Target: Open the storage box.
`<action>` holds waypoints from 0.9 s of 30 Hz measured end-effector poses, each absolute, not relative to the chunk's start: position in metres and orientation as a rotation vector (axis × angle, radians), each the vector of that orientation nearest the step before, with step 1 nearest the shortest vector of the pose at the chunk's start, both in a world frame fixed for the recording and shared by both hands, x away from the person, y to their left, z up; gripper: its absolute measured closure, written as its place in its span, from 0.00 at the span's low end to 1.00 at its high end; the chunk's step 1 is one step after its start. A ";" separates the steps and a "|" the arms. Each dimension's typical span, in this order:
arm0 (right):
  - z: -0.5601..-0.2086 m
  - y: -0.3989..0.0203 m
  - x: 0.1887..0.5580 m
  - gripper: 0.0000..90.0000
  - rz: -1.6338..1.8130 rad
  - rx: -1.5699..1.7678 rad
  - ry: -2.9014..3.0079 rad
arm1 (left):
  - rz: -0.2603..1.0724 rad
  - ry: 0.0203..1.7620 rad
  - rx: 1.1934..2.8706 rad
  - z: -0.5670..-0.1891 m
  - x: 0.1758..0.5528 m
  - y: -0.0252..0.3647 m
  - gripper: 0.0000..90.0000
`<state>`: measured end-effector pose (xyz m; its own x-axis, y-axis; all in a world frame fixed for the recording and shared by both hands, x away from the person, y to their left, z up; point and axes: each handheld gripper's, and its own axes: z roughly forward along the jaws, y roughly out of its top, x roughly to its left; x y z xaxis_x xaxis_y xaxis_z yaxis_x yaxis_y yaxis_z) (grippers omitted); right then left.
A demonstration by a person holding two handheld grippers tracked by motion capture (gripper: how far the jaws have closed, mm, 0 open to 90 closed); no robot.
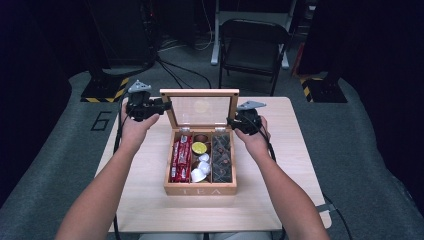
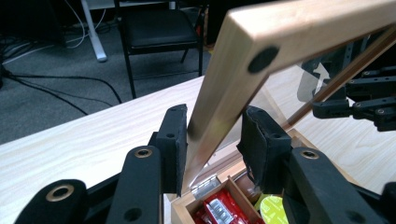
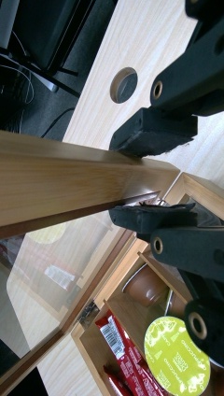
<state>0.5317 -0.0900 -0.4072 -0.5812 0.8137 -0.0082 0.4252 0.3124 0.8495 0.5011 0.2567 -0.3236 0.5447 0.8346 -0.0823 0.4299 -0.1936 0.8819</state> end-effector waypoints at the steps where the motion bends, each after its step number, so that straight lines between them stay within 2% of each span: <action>1: -0.407 -0.090 0.532 0.71 1.186 1.098 2.144 | 0.529 1.045 1.811 -0.325 0.500 0.257 0.67; 11: -0.406 -0.090 0.533 0.72 1.171 1.088 2.153 | 0.528 1.094 1.795 -0.339 0.487 0.266 0.63; 27: -0.405 -0.089 0.538 0.72 1.163 1.094 2.155 | 0.476 1.116 1.806 -0.362 0.455 0.275 0.63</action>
<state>0.5379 -0.0893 -0.4046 -0.5807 0.8138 -0.0208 0.4296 0.3281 0.8413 0.4549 0.2752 -0.3625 0.5121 0.8480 -0.1368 0.4882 -0.1563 0.8586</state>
